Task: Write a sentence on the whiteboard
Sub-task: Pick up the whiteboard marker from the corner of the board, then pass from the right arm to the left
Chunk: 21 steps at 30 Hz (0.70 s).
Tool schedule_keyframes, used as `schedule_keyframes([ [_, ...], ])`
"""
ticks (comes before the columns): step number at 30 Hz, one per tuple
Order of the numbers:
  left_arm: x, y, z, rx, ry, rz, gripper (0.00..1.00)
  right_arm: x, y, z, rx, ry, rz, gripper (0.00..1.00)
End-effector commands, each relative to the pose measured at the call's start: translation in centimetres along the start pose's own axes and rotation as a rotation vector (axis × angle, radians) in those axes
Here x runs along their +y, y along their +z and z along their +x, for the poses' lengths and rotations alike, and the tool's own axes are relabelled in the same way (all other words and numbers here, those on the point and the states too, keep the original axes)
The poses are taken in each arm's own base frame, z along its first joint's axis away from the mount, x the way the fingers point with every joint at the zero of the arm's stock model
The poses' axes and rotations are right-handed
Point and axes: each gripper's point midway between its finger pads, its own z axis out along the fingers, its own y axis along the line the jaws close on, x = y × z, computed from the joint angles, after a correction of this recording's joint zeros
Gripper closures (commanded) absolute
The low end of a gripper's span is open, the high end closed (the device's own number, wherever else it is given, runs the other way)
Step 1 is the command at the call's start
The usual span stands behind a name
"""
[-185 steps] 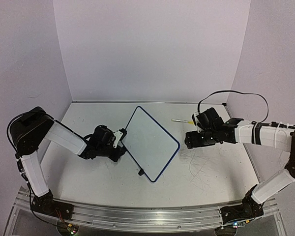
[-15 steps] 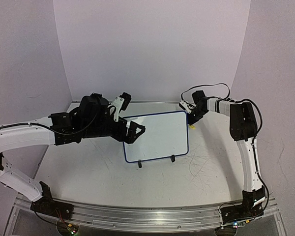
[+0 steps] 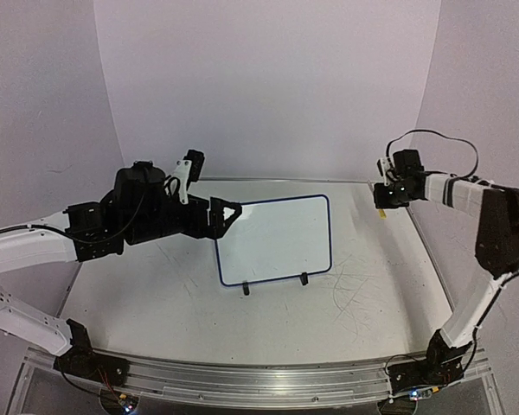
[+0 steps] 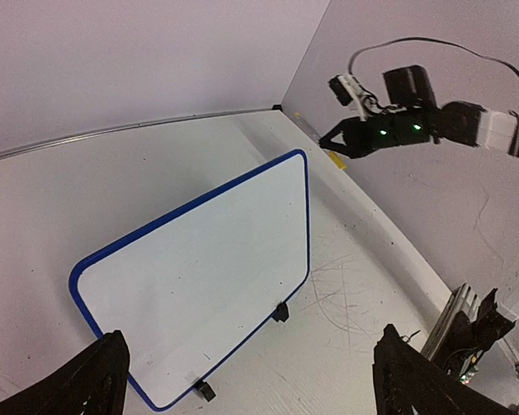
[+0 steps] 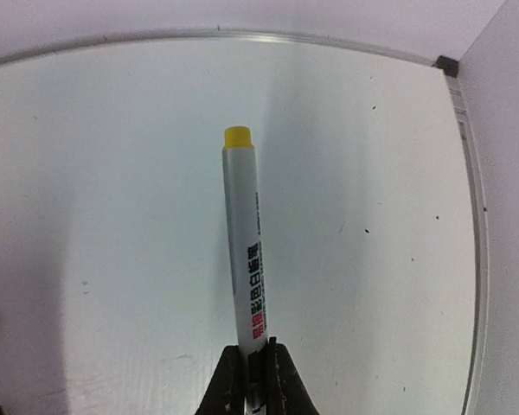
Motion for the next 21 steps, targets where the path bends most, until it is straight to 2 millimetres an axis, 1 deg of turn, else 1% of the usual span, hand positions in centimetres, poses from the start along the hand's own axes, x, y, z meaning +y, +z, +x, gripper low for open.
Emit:
schedule_keyframes([
  [1,-0.9,-0.1,-2.5,-0.118,-0.118,0.069,0.01,4.6,-9.0,-1.9,-0.243,0.181,-0.253,1.0],
  [3,-2.2,1.1,-1.9,-0.085,-0.134,0.149,0.01,7.4,-12.9,-1.4,-0.315,0.209,-0.408,1.0],
  [5,-3.9,2.2,-1.1,-0.041,-0.147,0.239,0.01,10.8,-17.5,-1.8,-0.41,0.214,-0.573,1.0],
  [6,-4.7,2.6,-0.7,-0.02,-0.155,0.286,0.02,12.3,-19.4,-1.8,-0.443,0.224,-0.638,1.0],
  [8,-6.3,3.3,0.0,0.005,-0.173,0.386,0.08,15.4,-22.9,-1.8,-0.519,0.239,-0.765,1.0],
  [10,-8.1,3.7,0.9,0.03,-0.186,0.507,0.14,18.2,-25.7,-1.6,-0.583,0.262,-0.9,1.0],
  [12,-9.8,3.7,1.4,0.031,-0.194,0.63,0.17,20.5,-27.6,-1.2,-0.629,0.302,-1.03,1.0],
  [13,-10.7,3.4,1.4,0.019,-0.191,0.706,0.18,21.8,-28.4,-0.9,-0.646,0.317,-1.099,1.0],
  [14,-11.2,3.3,1.5,0.013,-0.199,0.752,0.19,22.8,-29.3,-1.1,-0.671,0.333,-1.152,1.0],
  [16,-11.9,3.7,1.8,0.019,-0.215,0.805,0.2,24.7,-30.1,-1.1,-0.679,0.34,-1.21,1.0],
  [19,-12.5,4.2,1.9,0.025,-0.212,0.832,0.19,27.4,-31.0,-0.9,-0.688,0.325,-1.271,1.0],
  [21,-12.9,4.2,1.9,0.024,-0.2,0.855,0.19,29.0,-31.0,-0.8,-0.68,0.3,-1.289,1.0],
])
